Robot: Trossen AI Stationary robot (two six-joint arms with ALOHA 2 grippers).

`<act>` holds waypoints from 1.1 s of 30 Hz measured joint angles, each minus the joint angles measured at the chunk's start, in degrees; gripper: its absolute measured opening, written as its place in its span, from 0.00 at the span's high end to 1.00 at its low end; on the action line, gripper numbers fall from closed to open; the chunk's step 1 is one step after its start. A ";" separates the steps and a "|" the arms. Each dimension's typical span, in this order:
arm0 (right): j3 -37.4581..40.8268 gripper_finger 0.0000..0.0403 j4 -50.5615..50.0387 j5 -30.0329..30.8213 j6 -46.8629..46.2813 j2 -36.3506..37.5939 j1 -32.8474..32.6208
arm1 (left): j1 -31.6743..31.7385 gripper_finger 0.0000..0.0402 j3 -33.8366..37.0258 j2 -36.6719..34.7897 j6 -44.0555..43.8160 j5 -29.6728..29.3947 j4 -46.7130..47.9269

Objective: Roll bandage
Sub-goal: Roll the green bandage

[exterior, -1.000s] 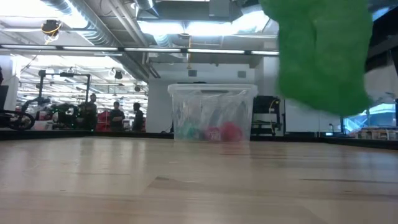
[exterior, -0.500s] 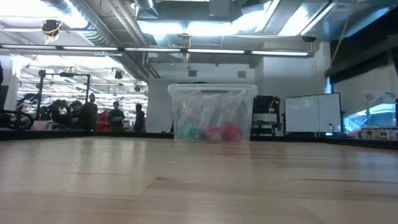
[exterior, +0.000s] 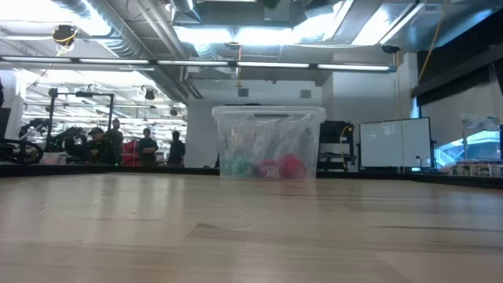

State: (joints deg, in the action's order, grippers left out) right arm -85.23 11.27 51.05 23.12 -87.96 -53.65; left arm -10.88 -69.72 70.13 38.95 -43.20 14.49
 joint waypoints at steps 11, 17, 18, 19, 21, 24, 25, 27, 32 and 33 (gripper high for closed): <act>-5.83 1.00 -6.34 0.03 0.37 -0.18 0.02 | -2.14 1.00 3.57 -1.29 -4.45 0.37 -5.07; -0.97 1.00 -12.13 -3.13 -10.21 -4.02 1.22 | -2.10 1.00 3.59 -5.66 -3.37 -0.54 -19.93; 0.38 1.00 -12.30 -3.08 -11.71 -4.59 1.29 | -2.10 1.00 3.59 -6.67 -3.10 -0.55 -22.71; 1.72 1.00 -12.22 -3.03 -13.08 -5.07 1.79 | -2.10 1.00 3.59 -7.62 -3.21 -0.55 -25.38; 4.93 1.00 -11.86 -2.49 -16.14 -5.52 2.83 | -2.16 1.00 3.59 -9.66 -4.37 -0.36 -29.63; 10.97 1.00 -11.88 -1.35 -21.25 -5.53 4.61 | -2.20 1.00 3.57 -12.79 -6.92 2.46 -32.91; 12.88 1.00 -11.90 -0.92 -22.77 -5.54 5.45 | -2.20 1.00 3.57 -13.88 -7.82 3.26 -33.03; 16.62 1.00 -11.92 0.29 -26.12 -5.54 7.13 | -2.23 1.00 3.57 -15.94 -10.67 4.93 -32.27; 24.03 1.00 -11.97 1.56 -31.57 -4.49 9.90 | -2.23 1.00 3.57 -21.87 -21.39 11.79 -22.76; 25.38 1.00 -12.18 2.17 -32.58 -4.12 9.98 | -2.24 1.00 3.57 -22.94 -23.22 12.82 -20.81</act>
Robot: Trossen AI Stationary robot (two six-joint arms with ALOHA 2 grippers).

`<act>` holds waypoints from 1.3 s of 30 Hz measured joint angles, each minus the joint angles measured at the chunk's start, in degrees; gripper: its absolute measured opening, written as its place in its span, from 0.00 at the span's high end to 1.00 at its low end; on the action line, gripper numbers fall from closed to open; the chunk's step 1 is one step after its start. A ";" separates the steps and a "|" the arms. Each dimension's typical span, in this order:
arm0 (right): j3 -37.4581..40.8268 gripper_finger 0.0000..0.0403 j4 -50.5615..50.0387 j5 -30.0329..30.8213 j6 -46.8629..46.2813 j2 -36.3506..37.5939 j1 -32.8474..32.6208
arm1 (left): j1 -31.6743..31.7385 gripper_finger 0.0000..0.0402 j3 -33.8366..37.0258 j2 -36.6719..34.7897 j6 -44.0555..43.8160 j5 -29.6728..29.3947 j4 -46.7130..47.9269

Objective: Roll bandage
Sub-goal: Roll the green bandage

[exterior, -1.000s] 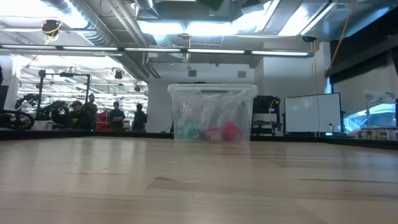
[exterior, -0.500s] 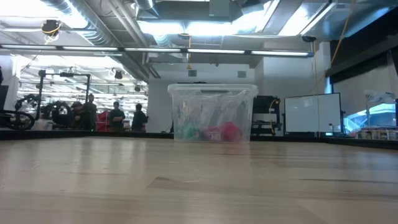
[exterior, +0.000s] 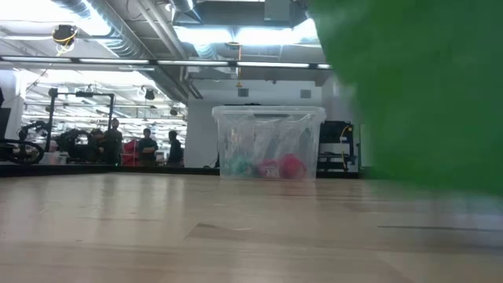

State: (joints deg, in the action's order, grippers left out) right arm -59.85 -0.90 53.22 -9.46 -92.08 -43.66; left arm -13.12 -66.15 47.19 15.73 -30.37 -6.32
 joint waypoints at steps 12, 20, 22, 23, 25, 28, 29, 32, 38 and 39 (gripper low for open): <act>10.00 1.00 -13.48 10.70 -13.77 12.78 -1.01 | 0.01 1.00 -0.02 -9.95 -14.36 11.06 16.87; 12.71 1.00 -34.26 15.52 -32.02 21.56 -5.89 | 0.01 1.00 -0.02 -12.50 -15.35 13.86 20.66; 12.80 1.00 -40.15 16.71 -38.88 22.47 -7.80 | 0.04 1.00 -0.02 -13.06 -15.35 13.44 21.81; 12.80 1.00 -41.61 17.63 -41.55 22.66 -8.68 | 0.04 1.00 -0.02 -13.17 -15.35 13.29 21.98; 12.80 1.00 -41.82 18.75 -43.61 22.61 -9.80 | 0.04 1.00 -0.02 -13.18 -15.12 13.17 21.79; 12.80 1.00 -35.60 18.59 -41.11 21.37 -9.58 | 0.04 1.00 0.23 -11.95 -13.86 11.53 19.23; 12.80 1.00 -32.41 18.45 -38.61 20.74 -9.43 | 0.04 1.00 0.58 -11.28 -13.54 10.95 17.90; 12.78 1.00 -21.00 16.50 -28.43 18.48 -8.05 | 0.15 1.00 2.12 -8.24 -11.21 10.43 12.49; 12.76 1.00 -4.55 7.47 -15.52 13.69 -3.58 | 0.11 1.00 2.95 0.14 -5.84 10.47 2.57; 12.76 1.00 -2.93 6.34 -14.47 12.90 -2.95 | 0.15 1.00 2.95 1.57 -4.92 10.34 1.20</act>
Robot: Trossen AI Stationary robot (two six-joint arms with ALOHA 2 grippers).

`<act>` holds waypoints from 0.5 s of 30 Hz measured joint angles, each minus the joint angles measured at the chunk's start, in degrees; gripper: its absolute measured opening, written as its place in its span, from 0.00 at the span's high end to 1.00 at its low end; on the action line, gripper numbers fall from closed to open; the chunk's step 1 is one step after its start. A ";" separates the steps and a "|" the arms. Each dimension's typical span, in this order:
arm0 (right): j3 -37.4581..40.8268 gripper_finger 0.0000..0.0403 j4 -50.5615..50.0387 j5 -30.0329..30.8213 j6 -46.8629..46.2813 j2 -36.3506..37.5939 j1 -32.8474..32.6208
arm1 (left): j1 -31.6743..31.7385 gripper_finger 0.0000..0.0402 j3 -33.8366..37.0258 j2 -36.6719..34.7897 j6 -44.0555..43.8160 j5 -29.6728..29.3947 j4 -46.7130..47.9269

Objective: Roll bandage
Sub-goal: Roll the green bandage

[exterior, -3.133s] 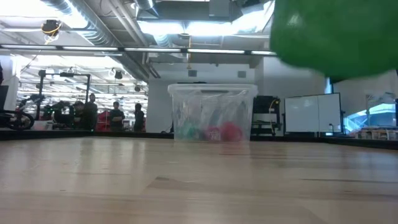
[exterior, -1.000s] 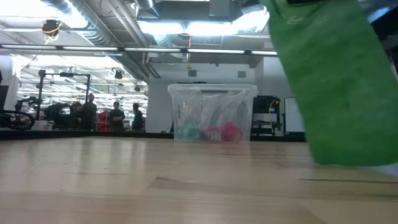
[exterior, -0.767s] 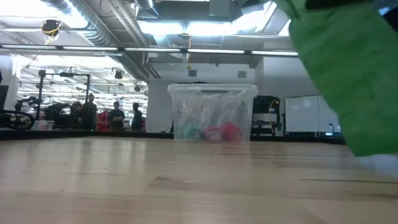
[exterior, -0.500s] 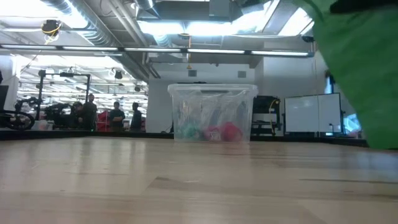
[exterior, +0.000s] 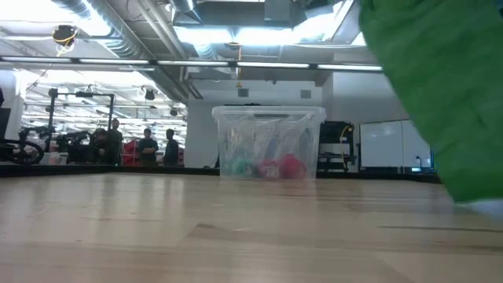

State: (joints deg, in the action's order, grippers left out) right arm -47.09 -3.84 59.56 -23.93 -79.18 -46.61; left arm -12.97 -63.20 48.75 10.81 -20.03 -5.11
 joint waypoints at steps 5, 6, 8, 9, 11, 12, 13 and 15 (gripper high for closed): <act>0.00 1.00 4.56 -6.13 1.69 -2.86 3.18 | 0.00 1.00 0.00 6.62 3.81 -1.85 -5.26; 0.00 1.00 5.21 -7.26 1.69 -3.17 3.81 | 0.00 1.00 0.00 7.79 4.57 -2.08 -5.99; 0.00 1.00 6.13 -9.78 1.65 -3.47 4.93 | 0.00 1.00 0.00 9.80 5.07 -2.25 -7.02; 0.00 0.99 6.52 -10.72 1.52 -3.49 5.49 | 0.00 1.00 0.00 10.65 5.41 -2.30 -7.57; 0.00 0.97 7.44 -11.92 0.81 -3.49 6.70 | 0.00 1.00 0.00 12.14 6.01 -2.36 -8.29; -0.02 0.95 7.45 -12.35 0.33 -3.49 7.30 | 0.00 1.00 0.00 12.82 6.14 -2.36 -8.22; -0.02 0.92 7.33 -12.89 0.17 -3.49 7.86 | 0.00 1.00 0.00 13.42 6.14 -2.36 -8.19; -0.02 0.86 7.14 -14.15 0.18 -3.49 8.70 | 0.00 1.00 0.00 14.36 6.10 -2.34 -7.60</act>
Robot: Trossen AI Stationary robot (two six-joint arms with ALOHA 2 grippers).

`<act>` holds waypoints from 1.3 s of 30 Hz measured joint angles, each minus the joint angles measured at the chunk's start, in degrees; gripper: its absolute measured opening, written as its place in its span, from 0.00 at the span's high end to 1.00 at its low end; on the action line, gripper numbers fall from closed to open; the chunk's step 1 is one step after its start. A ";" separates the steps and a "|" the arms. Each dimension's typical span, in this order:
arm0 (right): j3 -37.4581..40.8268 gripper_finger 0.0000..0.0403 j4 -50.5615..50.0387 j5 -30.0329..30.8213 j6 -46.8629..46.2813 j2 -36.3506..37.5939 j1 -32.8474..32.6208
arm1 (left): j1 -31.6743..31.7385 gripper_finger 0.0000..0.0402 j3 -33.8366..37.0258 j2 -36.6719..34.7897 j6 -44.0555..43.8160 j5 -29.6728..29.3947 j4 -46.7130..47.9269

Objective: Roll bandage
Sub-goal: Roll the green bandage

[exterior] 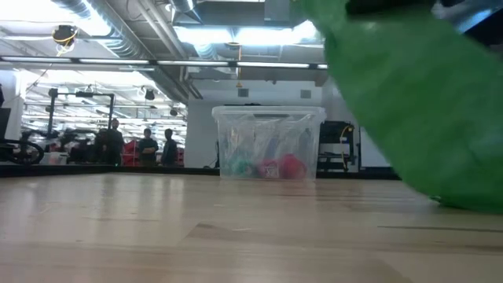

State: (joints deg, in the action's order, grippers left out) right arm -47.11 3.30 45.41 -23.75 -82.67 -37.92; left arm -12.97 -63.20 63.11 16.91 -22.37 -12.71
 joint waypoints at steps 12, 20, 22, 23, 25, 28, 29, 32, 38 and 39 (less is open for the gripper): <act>-8.68 0.49 -7.32 -1.69 8.09 4.68 1.21 | -1.96 1.00 0.00 0.11 -0.33 1.38 1.76; -15.06 0.50 1.01 1.61 20.92 5.21 4.45 | -3.91 1.00 0.00 1.03 -0.11 3.71 2.88; -15.15 0.52 4.50 -1.35 23.01 4.49 6.05 | -4.12 1.00 0.00 1.30 -0.10 3.81 3.22; -15.13 0.53 6.03 -2.32 23.75 3.93 6.86 | -4.21 1.00 0.00 1.69 -0.08 3.79 3.17; -15.13 0.54 8.61 -5.20 24.00 2.91 8.19 | -4.22 1.00 0.00 2.03 0.06 3.80 3.19; -15.13 0.57 11.76 -7.13 24.26 1.34 9.82 | -4.22 1.00 0.00 2.64 0.02 3.79 3.19; -15.13 0.57 12.07 -6.59 24.30 0.92 10.30 | -4.21 1.00 0.00 2.87 0.04 3.80 3.08; -15.10 0.61 11.89 -3.73 24.28 0.26 11.69 | -4.21 1.00 0.00 3.11 0.03 3.79 3.20; -15.08 0.82 10.49 -2.97 24.31 0.26 12.49 | -4.62 1.00 0.00 3.11 0.00 3.77 3.24; -15.08 0.86 10.12 -2.51 24.33 0.26 12.45 | -4.67 1.00 0.00 3.09 0.06 3.78 3.23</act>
State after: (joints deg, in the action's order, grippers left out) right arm -62.19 13.42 42.90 0.58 -82.41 -25.47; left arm -17.64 -63.20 66.20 16.97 -18.59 -9.49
